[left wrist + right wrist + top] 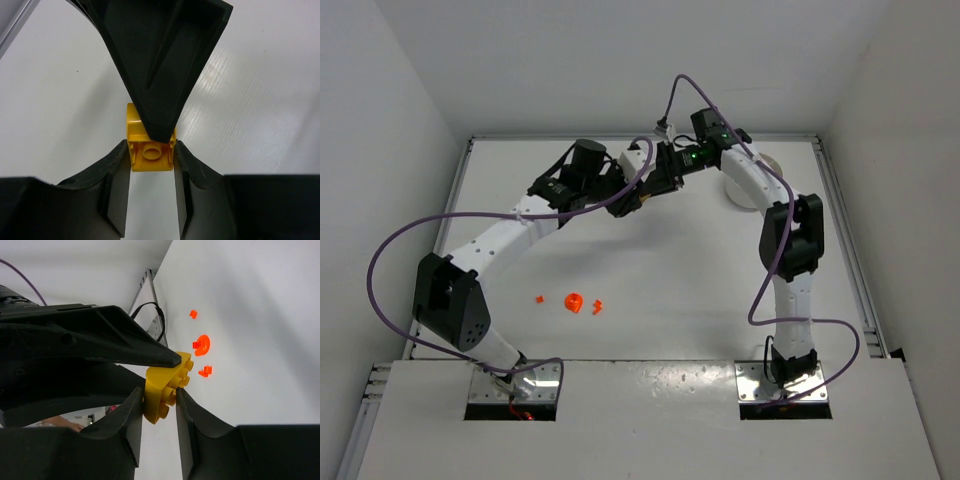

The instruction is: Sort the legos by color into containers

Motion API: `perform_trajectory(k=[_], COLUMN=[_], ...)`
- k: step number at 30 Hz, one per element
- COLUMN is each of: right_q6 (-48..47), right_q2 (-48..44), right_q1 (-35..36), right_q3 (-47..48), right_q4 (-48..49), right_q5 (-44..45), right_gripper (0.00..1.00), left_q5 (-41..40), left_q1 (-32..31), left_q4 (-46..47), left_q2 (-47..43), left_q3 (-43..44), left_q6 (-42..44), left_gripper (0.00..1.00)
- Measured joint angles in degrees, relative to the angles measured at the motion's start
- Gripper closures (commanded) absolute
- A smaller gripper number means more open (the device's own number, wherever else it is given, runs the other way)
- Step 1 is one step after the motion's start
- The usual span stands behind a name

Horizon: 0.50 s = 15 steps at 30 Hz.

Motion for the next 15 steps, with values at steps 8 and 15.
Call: perform_trajectory(k=[8, 15], right_q6=[-1.2, -5.9], right_q2=[0.44, 0.42], right_q1=[0.0, -0.83], right_q3=[0.66, 3.28], right_q4=[-1.11, -4.31], right_q5=[1.33, 10.91], right_gripper=[0.9, 1.0], left_q5=[-0.04, 0.5], left_q1=[0.02, 0.55], left_q4=[-0.13, 0.48], left_q2=[0.26, 0.17], left_q3=[0.02, 0.02], left_q6=[-0.09, -3.87], left_gripper=[0.25, 0.0])
